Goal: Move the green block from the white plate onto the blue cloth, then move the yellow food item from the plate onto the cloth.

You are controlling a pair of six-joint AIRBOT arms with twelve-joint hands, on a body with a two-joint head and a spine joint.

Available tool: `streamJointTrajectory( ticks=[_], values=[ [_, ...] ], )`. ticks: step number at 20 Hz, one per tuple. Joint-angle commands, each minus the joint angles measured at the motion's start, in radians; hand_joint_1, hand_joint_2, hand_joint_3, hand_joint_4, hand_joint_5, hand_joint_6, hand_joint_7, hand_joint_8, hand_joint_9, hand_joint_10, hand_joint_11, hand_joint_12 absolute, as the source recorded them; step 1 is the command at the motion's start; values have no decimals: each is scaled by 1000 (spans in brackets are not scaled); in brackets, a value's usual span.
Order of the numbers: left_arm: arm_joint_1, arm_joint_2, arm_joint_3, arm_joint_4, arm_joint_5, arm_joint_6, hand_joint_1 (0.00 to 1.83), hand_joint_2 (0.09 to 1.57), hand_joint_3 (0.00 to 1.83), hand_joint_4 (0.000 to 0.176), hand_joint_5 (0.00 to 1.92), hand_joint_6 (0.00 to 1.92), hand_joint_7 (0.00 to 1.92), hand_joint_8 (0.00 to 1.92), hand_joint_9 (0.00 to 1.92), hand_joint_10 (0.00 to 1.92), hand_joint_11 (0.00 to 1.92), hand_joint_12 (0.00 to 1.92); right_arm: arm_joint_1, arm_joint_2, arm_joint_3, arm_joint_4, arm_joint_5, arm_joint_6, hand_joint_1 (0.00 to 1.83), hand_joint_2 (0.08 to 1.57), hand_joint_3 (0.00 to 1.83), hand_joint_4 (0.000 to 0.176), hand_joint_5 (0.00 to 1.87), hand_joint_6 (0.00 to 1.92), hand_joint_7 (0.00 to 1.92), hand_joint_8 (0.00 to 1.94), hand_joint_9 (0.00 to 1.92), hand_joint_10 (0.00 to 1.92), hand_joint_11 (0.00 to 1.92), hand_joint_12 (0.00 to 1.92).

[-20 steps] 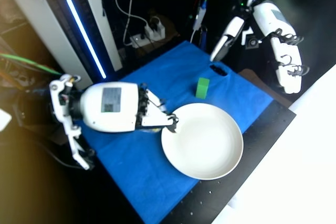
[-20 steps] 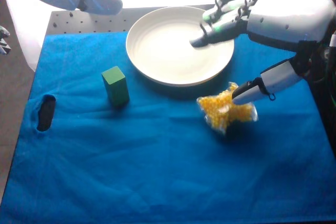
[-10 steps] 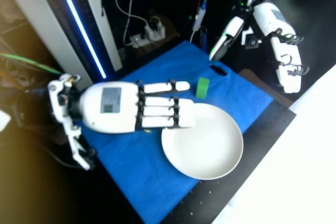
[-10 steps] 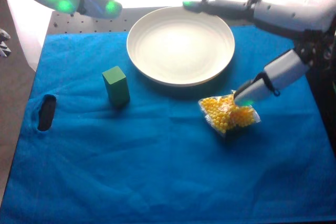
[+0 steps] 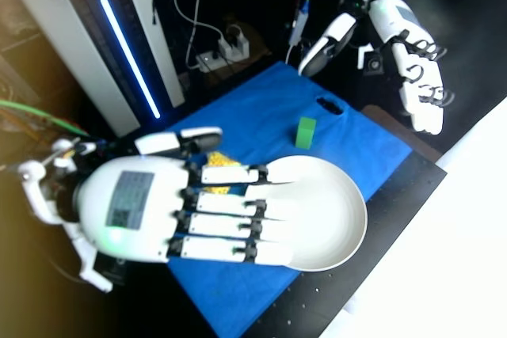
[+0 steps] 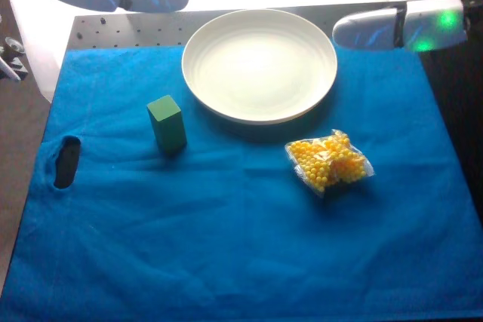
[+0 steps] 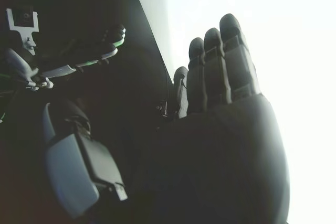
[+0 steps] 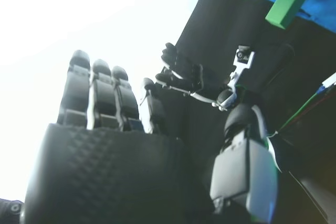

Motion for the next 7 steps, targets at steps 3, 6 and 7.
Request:
streamJointTrajectory(
  ticks=[3, 6, 7],
  values=[
    [5, 48, -62, -102, -160, 116, 2, 945, 19, 174, 115, 18, 277, 3, 258, 3, 202, 121, 8, 15, 2, 91, 178, 4, 230, 919, 3, 175, 0, 0, 3, 1, 0, 0, 3, 1],
    [6, 73, -103, -129, -193, 180, 0, 968, 6, 176, 178, 14, 280, 3, 257, 1, 160, 114, 8, 37, -15, 152, 236, 4, 155, 963, 13, 176, 0, 0, 0, 0, 0, 0, 0, 0],
    [8, 77, -106, -139, -207, 180, 0, 955, 0, 176, 184, 14, 280, 3, 242, 0, 138, 105, 8, 47, -19, 173, 261, 4, 156, 979, 16, 176, 0, 0, 0, 0, 0, 0, 0, 0]
  ],
)
